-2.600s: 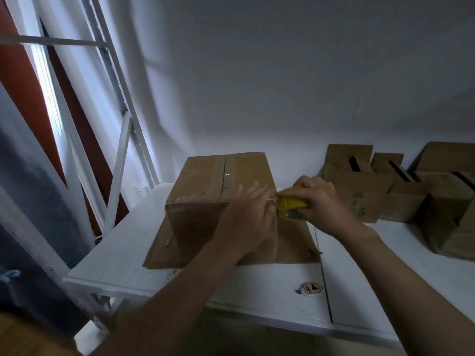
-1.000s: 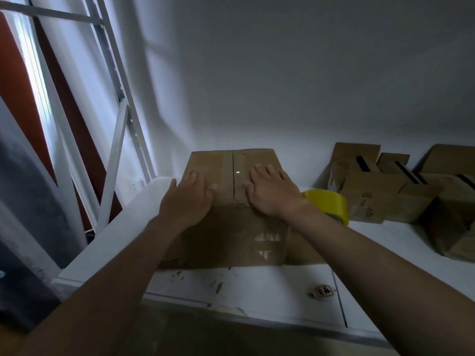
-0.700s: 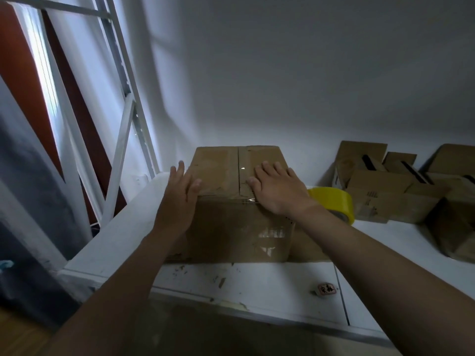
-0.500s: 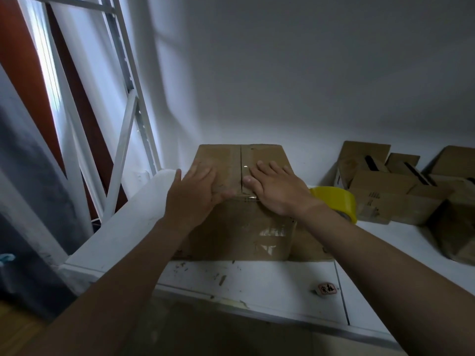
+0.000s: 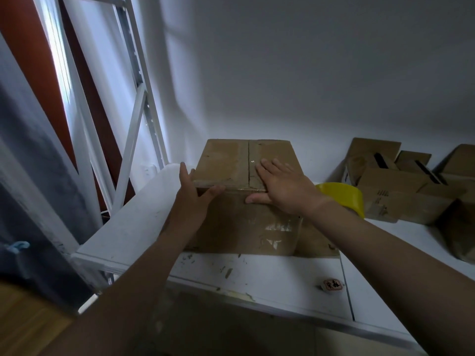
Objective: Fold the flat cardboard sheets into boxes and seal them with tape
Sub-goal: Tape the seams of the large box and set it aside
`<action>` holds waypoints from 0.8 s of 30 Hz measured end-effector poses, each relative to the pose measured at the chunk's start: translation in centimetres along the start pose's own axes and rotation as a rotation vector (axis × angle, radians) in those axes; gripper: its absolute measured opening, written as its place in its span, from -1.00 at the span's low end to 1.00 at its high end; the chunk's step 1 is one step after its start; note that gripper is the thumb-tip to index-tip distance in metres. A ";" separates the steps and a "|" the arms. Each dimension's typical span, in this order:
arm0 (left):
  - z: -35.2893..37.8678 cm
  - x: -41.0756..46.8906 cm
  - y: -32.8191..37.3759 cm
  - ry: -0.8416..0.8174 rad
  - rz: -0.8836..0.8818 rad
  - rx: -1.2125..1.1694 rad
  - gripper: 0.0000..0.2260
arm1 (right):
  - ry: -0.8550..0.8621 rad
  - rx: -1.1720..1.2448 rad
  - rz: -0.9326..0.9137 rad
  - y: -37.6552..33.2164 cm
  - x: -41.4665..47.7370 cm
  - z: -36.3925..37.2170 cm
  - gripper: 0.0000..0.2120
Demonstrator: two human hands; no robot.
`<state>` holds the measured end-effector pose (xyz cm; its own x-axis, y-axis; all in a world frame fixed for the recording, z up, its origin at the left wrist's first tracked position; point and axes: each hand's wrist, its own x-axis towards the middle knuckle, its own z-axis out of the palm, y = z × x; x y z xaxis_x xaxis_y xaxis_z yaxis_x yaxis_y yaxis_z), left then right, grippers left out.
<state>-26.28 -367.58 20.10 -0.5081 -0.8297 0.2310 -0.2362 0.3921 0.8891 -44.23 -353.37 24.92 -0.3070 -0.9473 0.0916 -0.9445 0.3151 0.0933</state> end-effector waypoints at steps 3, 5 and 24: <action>1.0 -1.5 -0.2 0.059 -0.054 0.088 -0.09 | 0.014 -0.009 0.010 -0.3 -0.3 -0.1 0.02; 1.3 -1.9 -0.2 0.108 -0.095 0.219 -0.08 | 0.037 -0.033 0.023 -0.8 -0.6 -0.1 -0.03; 11.3 -1.4 8.4 -0.255 0.689 1.026 -0.35 | 0.450 0.816 0.309 8.1 -12.7 2.5 -0.48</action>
<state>-36.95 -358.66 22.72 -0.8993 -0.2758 0.3394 -0.3343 0.9339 -0.1270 -48.24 -338.95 22.07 -0.6406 -0.6662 0.3817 -0.6730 0.2480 -0.6968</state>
